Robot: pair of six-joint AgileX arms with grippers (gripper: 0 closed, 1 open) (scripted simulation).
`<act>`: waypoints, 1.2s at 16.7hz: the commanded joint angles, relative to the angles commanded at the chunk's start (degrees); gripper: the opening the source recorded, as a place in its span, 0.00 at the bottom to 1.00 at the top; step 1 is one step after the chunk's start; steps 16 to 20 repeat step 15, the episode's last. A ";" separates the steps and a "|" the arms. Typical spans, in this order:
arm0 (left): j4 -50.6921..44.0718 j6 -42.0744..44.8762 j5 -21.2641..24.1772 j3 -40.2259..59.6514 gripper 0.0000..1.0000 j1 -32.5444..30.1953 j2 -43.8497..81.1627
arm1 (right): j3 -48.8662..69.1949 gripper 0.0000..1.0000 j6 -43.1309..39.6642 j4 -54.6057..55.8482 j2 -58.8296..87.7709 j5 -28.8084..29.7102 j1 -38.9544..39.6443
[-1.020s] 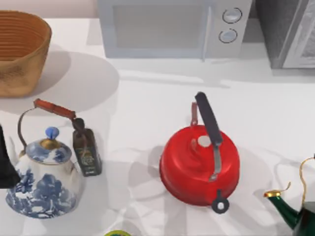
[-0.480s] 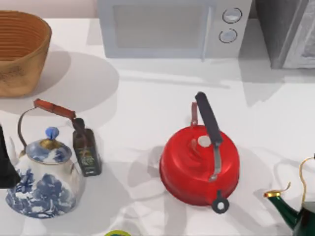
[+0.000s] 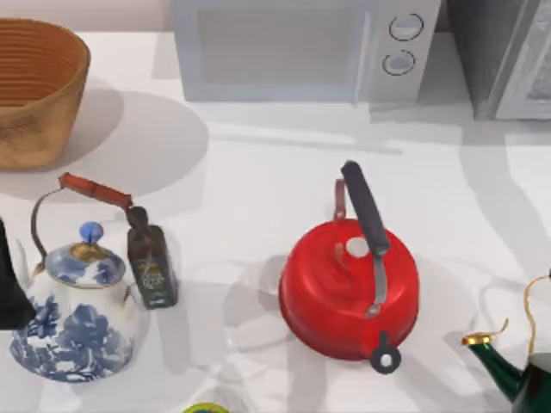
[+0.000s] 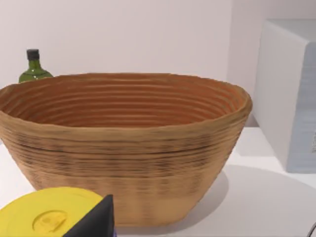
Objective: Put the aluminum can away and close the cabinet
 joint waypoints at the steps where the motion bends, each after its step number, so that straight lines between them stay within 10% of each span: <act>1: 0.00 0.00 0.00 0.00 1.00 0.00 0.00 | -0.25 1.00 0.06 -0.05 -0.21 1.92 1.92; 20: 0.00 0.00 0.00 0.00 1.00 0.00 0.00 | 5.96 1.00 -0.49 2.06 6.84 0.55 -2.01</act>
